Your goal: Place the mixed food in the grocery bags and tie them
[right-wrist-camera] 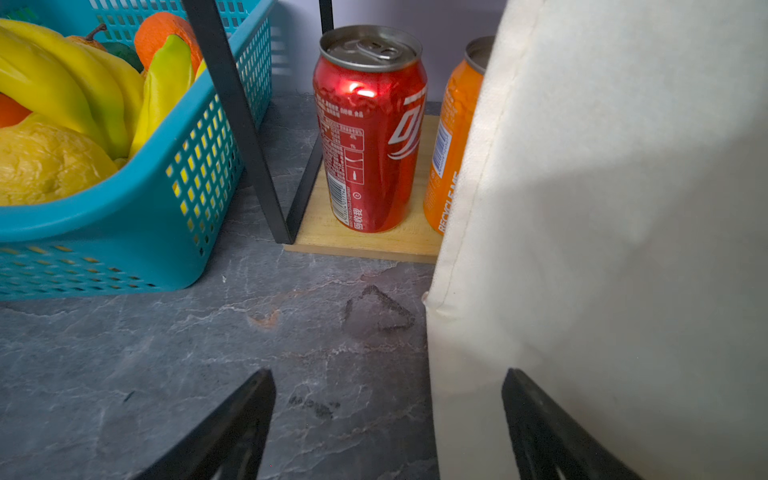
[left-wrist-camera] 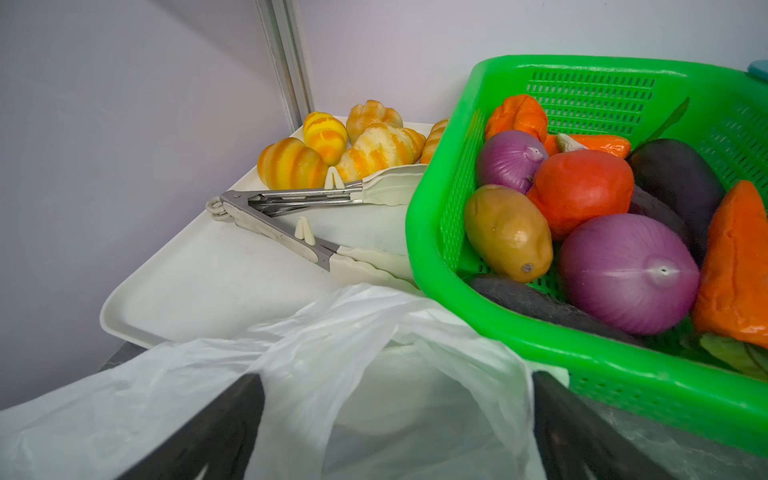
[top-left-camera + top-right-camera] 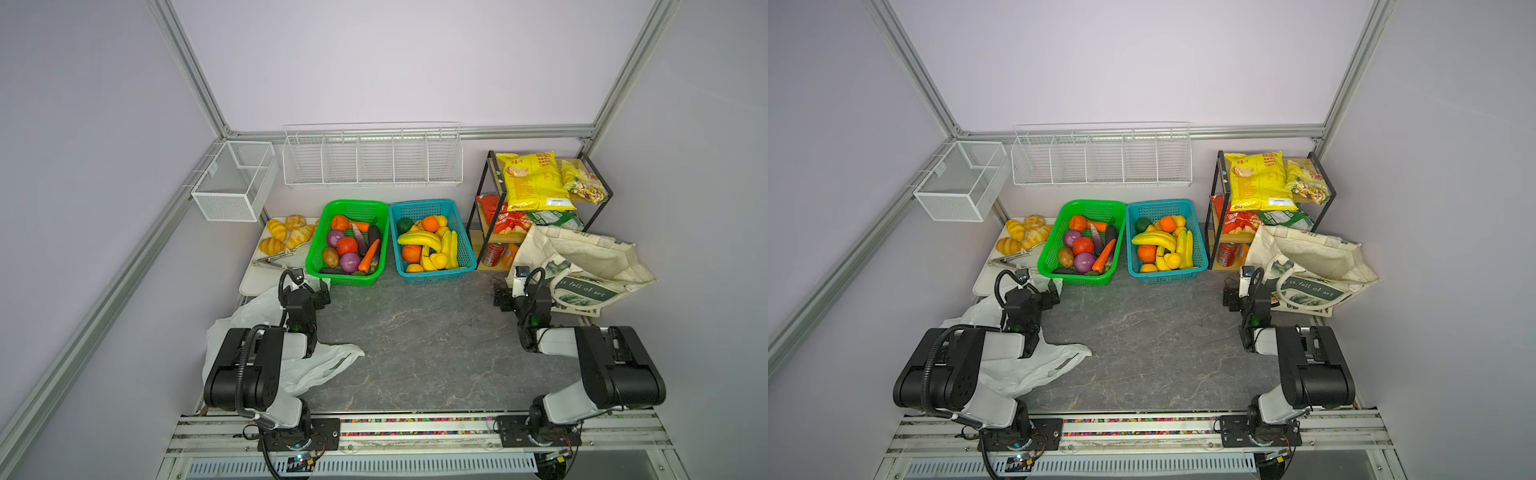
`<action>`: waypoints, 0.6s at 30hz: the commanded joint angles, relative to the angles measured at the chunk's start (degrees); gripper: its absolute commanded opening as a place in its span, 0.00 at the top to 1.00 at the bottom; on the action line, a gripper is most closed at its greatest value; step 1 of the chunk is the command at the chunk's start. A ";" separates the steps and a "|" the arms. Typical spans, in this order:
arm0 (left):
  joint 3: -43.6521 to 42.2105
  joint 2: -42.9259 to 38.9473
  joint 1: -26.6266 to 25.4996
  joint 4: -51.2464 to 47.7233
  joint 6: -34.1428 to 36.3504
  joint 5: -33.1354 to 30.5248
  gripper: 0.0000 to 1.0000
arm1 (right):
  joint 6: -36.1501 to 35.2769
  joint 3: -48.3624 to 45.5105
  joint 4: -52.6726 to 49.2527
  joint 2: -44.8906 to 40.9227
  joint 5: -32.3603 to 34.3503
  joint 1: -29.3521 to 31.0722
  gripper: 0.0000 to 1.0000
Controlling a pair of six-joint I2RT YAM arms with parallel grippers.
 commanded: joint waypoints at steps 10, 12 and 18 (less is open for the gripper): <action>3.55 -15.55 0.20 -14.66 -0.35 -1.05 0.01 | -3.95 9.67 -25.17 -12.33 8.03 7.34 0.08; 4.79 -19.57 0.22 -18.73 -6.47 -1.42 0.01 | -3.85 12.23 -28.97 -13.56 7.86 10.18 0.08; 10.20 -28.05 -0.33 -30.41 -21.36 12.19 0.01 | -5.40 21.47 -42.56 -15.23 9.11 21.98 0.08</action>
